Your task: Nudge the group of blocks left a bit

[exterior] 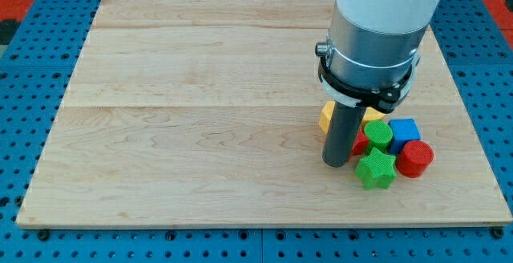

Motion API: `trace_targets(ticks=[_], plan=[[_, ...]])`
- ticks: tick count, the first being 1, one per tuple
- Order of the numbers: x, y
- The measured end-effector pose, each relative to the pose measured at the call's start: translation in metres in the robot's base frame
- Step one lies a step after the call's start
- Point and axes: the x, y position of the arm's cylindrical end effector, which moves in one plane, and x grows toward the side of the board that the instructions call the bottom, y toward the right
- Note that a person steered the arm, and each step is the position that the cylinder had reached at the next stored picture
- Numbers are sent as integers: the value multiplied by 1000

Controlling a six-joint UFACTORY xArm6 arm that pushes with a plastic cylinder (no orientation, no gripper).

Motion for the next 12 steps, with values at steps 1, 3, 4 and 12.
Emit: trace_targets(ticks=[1,3,4,12], plan=[[0,0],[2,-1],[-11,-2],[45,154]])
